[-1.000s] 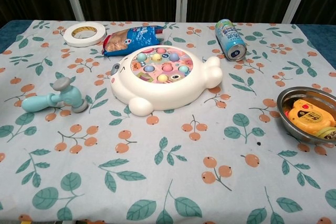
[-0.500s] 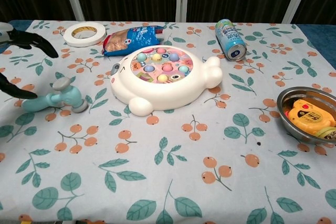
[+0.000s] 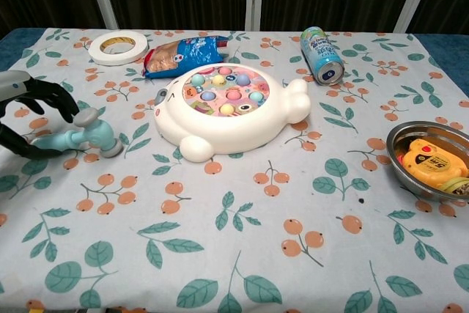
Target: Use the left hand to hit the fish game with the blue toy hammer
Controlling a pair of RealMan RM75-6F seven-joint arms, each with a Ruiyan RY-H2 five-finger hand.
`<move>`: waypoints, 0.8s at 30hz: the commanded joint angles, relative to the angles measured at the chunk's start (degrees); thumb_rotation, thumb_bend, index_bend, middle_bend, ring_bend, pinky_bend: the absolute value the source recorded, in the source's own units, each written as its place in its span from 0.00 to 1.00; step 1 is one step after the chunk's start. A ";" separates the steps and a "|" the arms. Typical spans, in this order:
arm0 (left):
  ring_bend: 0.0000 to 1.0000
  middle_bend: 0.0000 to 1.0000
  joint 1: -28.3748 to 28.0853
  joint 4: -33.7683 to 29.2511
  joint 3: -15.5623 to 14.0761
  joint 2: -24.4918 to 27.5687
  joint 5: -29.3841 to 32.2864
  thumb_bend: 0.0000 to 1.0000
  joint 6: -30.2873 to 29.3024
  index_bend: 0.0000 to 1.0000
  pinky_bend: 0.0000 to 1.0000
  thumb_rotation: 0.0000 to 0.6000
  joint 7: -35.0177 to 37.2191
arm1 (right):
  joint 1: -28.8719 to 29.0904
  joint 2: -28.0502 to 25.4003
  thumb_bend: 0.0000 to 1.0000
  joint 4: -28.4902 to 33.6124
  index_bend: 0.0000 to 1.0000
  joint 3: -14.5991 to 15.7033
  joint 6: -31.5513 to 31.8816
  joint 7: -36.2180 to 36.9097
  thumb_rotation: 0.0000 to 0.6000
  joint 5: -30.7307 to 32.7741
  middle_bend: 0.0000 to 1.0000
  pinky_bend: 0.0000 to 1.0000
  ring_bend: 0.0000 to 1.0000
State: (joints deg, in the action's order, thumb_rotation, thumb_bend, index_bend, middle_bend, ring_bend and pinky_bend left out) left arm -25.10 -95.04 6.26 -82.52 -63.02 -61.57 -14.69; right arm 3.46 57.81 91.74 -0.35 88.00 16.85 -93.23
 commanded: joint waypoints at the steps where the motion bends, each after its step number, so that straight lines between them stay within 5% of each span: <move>1: 0.21 0.35 -0.09 0.40 -0.19 -0.77 0.35 0.21 -0.61 0.33 0.27 1.00 -1.02 | 0.07 0.03 0.22 0.06 0.00 0.00 -0.13 -0.07 1.00 -0.01 0.13 0.00 0.00; 24: 0.23 0.38 -3.09 -0.97 0.19 -3.18 4.85 0.31 -0.55 0.40 0.31 0.98 -8.08 | 0.03 0.11 0.21 -0.60 0.00 -0.06 -0.94 0.50 1.00 1.05 0.13 0.00 0.00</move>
State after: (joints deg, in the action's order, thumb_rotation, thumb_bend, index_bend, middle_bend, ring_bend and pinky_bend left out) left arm -28.15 -96.01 6.47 -85.66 -58.21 -62.11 -22.74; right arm 3.49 57.92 91.14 -0.41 87.07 17.35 -92.19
